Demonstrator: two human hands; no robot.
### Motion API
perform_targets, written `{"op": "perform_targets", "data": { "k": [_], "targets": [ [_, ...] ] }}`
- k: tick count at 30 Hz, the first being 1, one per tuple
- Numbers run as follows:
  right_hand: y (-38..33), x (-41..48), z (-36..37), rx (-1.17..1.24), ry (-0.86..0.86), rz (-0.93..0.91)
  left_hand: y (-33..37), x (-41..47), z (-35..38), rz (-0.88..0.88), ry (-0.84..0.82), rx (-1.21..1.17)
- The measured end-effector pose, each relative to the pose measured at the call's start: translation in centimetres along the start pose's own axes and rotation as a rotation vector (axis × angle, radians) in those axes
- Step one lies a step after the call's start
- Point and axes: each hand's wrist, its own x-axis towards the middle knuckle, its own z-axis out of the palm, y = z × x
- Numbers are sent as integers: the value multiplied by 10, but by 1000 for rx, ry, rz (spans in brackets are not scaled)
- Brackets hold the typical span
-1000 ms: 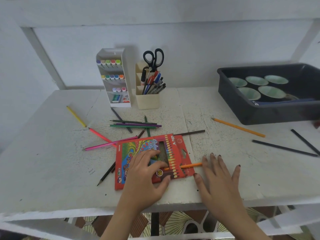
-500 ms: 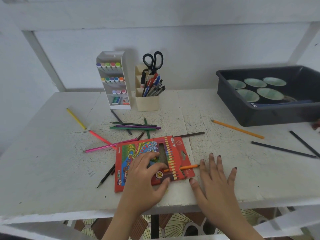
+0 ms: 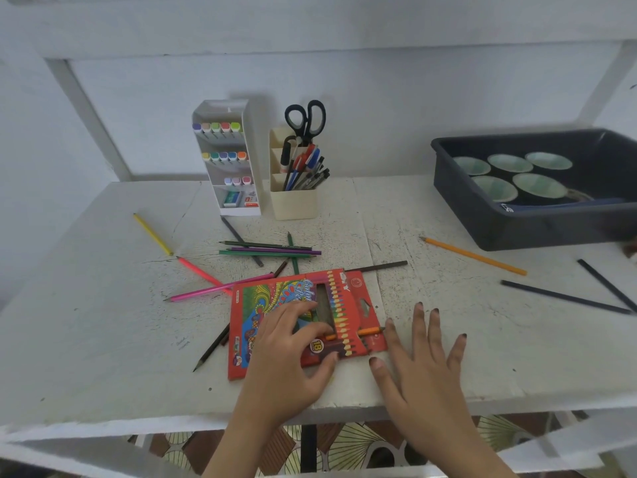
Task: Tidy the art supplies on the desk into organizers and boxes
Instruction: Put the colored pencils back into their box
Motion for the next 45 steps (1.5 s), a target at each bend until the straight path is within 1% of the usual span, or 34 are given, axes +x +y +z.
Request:
{"op": "perform_targets", "data": {
  "k": [7, 14, 19, 20, 23, 26, 28, 33, 36, 37, 38, 39, 41, 43, 45],
  "targets": [
    [-3, 0, -1, 67, -7, -83, 1, -1, 0, 14, 6, -3],
    [-5, 3, -1, 115, 40, -132, 0, -1, 0, 8, 2, -3],
    [6, 27, -13, 346, 108, -147, 1, 0, 1, -3, 5, -16],
    [9, 38, -17, 363, 134, -148, 1, 0, 0, -5, 8, -17],
    [20, 76, -26, 301, 230, -144, 1, 1, 1, -11, 8, -31],
    [30, 108, -30, 183, 231, -115, 1, 1, 1, -13, 6, -38],
    [37, 120, -30, 149, 218, -77, 1, 1, 0, -15, 3, -37],
    [48, 126, -37, 241, 292, -41, 2, 3, 0, -24, -7, -40],
    [54, 126, -42, 212, 256, -27, 2, 3, -1, -14, -4, -31],
    [55, 126, -45, 235, 246, -35, 2, 3, -1, -12, -2, -30],
    [56, 125, -49, 297, 247, -53, 2, 3, -1, -11, -1, -29],
    [56, 123, -55, 408, 256, -73, 3, 3, -1, -10, -1, -29],
    [54, 116, -69, 704, 296, -91, 3, 3, -1, -5, 3, -25],
    [47, 108, -83, 981, 385, -99, 3, 3, -1, 4, 13, -21],
    [38, 100, -95, 1155, 525, -110, 3, 3, -1, 9, 18, -26]
  ]
}}
